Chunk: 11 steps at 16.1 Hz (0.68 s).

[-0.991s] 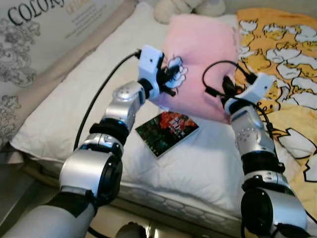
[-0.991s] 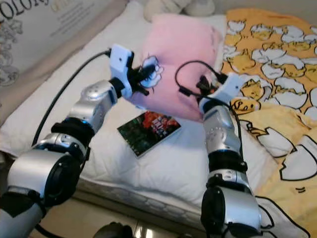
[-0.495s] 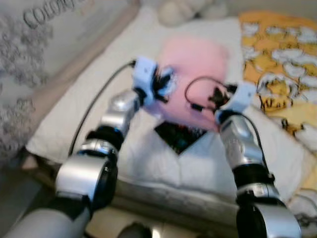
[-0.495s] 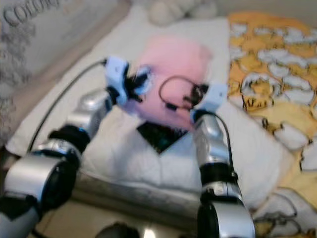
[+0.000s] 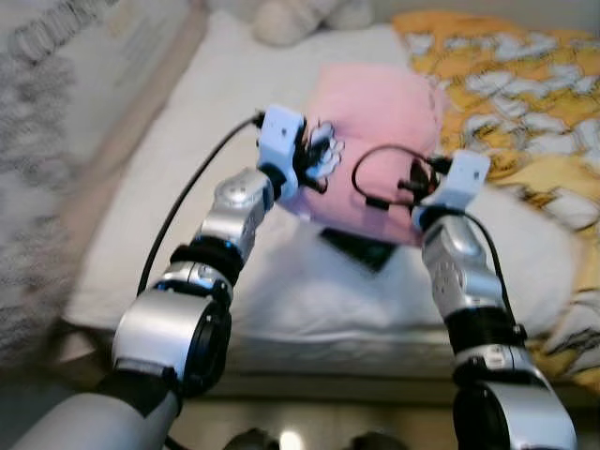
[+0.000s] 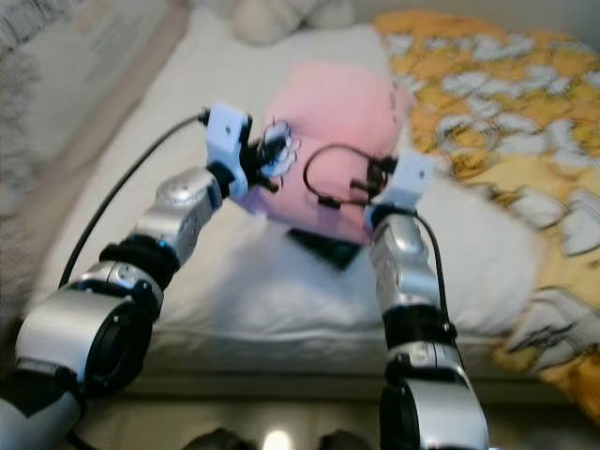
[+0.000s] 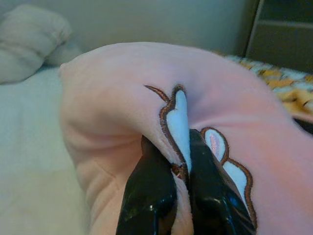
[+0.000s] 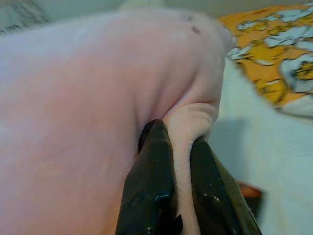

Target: Clean up the room

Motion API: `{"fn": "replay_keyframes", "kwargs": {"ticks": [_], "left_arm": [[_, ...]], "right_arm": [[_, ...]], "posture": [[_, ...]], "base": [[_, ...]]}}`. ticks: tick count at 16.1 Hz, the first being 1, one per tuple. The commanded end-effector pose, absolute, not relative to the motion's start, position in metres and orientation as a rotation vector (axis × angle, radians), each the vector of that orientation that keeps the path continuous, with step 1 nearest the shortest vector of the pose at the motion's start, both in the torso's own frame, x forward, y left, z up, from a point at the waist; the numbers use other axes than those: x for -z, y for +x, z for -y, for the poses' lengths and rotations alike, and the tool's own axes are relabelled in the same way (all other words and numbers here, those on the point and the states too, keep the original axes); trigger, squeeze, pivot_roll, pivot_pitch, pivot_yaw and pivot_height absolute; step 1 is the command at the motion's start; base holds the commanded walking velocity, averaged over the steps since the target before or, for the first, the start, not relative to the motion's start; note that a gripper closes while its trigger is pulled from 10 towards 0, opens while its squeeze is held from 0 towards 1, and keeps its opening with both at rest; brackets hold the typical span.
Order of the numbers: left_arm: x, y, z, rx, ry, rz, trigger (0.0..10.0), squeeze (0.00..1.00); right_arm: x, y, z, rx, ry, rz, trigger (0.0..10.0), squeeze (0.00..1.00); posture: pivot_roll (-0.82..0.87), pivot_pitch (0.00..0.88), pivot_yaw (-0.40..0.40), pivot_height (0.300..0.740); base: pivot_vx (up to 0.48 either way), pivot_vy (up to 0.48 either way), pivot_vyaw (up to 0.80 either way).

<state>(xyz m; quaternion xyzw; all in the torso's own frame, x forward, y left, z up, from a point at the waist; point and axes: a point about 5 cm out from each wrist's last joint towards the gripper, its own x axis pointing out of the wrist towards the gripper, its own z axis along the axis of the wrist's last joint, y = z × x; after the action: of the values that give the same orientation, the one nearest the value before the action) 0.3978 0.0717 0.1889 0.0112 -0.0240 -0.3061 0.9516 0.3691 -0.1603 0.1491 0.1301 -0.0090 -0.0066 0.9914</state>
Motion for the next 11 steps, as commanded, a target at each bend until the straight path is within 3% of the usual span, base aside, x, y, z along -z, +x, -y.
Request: {"fn": "replay_keyframes", "kwargs": {"ticks": [1, 4, 8, 11], "left_arm": [[-0.198, 0.399, -0.065, 0.624, 0.012, 0.085, 10.0, 0.00], [-0.196, 0.398, -0.064, 0.605, 0.006, 0.088, 10.0, 0.00], [-0.196, 0.400, -0.065, 0.528, -0.004, 0.095, 10.0, 0.00], [-0.192, 0.399, -0.066, 0.484, -0.039, 0.089, 10.0, 0.00]], "right_arm": [[-0.149, 0.369, 0.168, 0.032, 0.239, 0.021, 10.0, 0.00], [-0.148, 0.369, 0.165, 0.005, 0.217, 0.016, 10.0, 0.00], [-0.144, 0.368, 0.166, 0.006, 0.199, -0.010, 10.0, 0.00], [-0.137, 0.366, 0.164, 0.001, 0.208, -0.035, 10.0, 0.00]], "posture": [[0.01, 0.000, 0.020, 0.740], [0.01, 0.000, 0.016, 0.740], [0.01, 0.000, 0.014, 0.740], [0.01, 0.000, 0.012, 0.740]], "base": [[0.000, 0.480, 0.00], [0.000, 0.480, 0.00], [0.000, 0.000, 0.00], [0.426, 0.000, 0.00]]}}
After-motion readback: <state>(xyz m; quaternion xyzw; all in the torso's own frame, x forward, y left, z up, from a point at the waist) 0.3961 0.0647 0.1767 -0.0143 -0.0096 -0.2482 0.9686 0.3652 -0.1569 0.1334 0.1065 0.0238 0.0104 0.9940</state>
